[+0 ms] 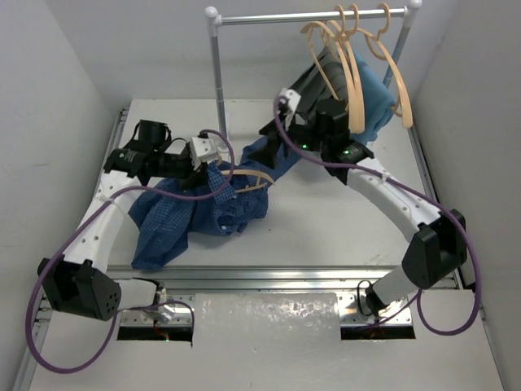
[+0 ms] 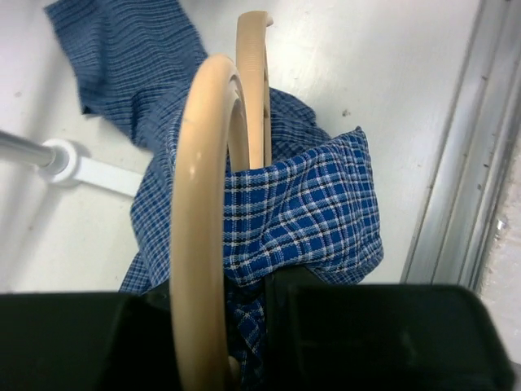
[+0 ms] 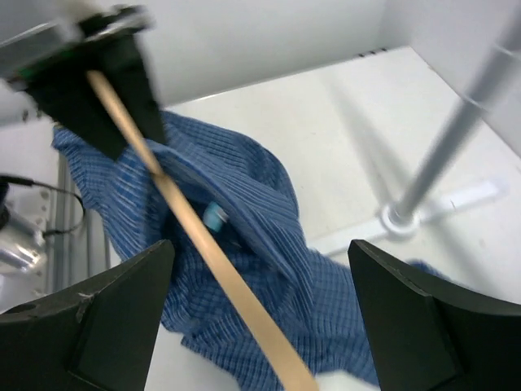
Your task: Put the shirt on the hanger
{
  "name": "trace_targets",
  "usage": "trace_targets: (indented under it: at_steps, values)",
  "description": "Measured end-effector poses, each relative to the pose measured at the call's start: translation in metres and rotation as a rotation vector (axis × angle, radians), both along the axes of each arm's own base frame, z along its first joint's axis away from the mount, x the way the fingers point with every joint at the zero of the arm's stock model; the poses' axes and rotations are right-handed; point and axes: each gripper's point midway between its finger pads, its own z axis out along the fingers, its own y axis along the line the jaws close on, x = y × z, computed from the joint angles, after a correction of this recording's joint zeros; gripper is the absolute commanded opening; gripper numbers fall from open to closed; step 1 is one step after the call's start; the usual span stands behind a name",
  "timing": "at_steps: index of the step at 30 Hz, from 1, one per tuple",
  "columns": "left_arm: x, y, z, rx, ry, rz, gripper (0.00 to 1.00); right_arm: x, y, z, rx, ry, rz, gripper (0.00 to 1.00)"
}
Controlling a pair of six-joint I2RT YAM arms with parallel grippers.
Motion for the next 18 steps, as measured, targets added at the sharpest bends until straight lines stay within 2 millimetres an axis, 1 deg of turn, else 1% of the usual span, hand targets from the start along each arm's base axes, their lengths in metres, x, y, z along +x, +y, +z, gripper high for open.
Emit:
trace_targets:
  at_steps: [1,2,3,5,6,8,11,13,14,18]
  values:
    - [-0.001,0.001,0.001,0.000,-0.010,0.014,0.00,0.002,-0.010,0.003,0.016,0.030,-0.018,0.83]
    - [0.000,0.003,0.002,0.001,-0.023,0.042,0.00,0.007,-0.018,0.005,0.029,0.064,-0.046,0.77]
    - [0.003,0.006,0.004,-0.002,-0.033,0.081,0.00,0.012,-0.026,0.006,0.041,0.094,-0.077,0.73]
    - [0.013,0.011,0.007,-0.015,-0.058,0.176,0.00,0.013,-0.032,0.001,0.056,0.185,-0.121,0.68]
    - [0.018,0.014,0.010,-0.027,-0.071,0.227,0.00,0.012,-0.033,-0.005,0.059,0.231,-0.138,0.68]
    - [0.026,0.017,0.016,-0.064,-0.096,0.308,0.00,0.006,-0.033,-0.024,0.058,0.349,-0.189,0.69]
    - [0.028,0.017,0.027,-0.126,-0.118,0.370,0.00,-0.006,-0.033,-0.061,0.039,0.522,-0.254,0.76]
    - [0.028,0.015,0.035,-0.161,-0.127,0.388,0.00,-0.014,-0.028,-0.078,0.026,0.601,-0.269,0.79]
    - [0.028,0.015,0.039,-0.174,-0.132,0.395,0.00,-0.017,-0.022,-0.083,0.023,0.628,-0.269,0.80]
    - [0.030,0.013,0.048,-0.215,-0.136,0.415,0.00,-0.028,0.007,-0.094,0.047,0.718,-0.234,0.79]
